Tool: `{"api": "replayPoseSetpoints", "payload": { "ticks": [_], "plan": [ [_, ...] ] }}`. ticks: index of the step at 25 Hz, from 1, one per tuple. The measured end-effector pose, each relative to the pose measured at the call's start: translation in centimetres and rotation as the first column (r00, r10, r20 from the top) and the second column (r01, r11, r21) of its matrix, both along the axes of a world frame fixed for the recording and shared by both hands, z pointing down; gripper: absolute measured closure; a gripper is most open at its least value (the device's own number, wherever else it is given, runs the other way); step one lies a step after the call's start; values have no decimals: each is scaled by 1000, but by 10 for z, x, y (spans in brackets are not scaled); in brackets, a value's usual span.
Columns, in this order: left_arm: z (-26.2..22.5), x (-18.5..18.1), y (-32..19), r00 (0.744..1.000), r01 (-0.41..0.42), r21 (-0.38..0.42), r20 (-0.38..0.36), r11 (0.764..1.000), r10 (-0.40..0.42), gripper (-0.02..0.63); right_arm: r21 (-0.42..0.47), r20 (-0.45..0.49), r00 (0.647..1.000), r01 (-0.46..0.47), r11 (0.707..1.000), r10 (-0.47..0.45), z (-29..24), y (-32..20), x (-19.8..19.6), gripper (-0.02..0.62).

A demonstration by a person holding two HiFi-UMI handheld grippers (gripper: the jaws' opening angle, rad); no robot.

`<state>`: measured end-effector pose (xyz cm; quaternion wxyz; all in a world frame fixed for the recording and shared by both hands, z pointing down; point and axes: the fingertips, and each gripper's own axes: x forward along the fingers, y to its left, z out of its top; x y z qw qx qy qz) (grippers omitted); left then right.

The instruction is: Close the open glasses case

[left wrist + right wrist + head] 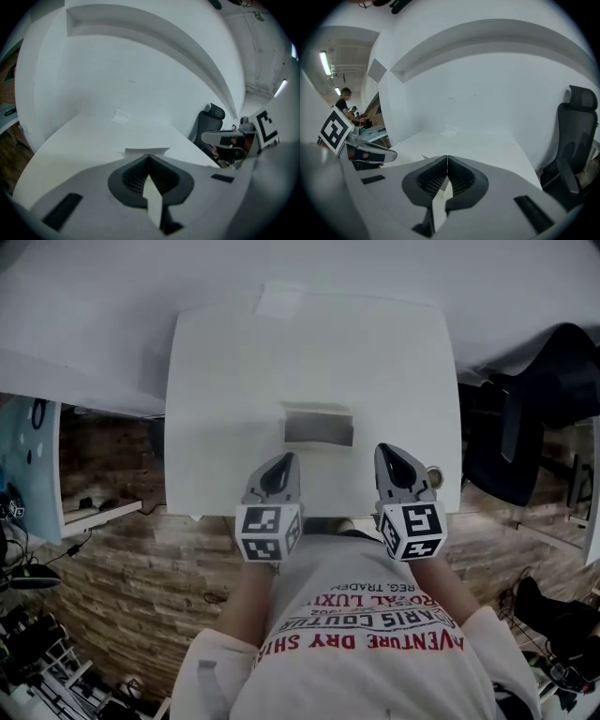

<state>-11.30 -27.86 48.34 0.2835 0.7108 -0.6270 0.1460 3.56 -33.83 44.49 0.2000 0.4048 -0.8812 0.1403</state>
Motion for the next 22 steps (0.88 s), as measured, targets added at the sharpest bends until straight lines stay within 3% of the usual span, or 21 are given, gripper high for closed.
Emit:
{"api": "replayPoseSetpoints", "payload": {
  "ticks": [12,22],
  "plan": [
    [86,-24,-22,996,-89,-169,-21,982,87,601,-98,-70,997,-50,994,43,60,-31,-34,583],
    [114,-22,-19,991,-132,-200,-24,971,130,601,-60,-111,994,-21,998,14,72,-59,-58,583]
  ]
}}
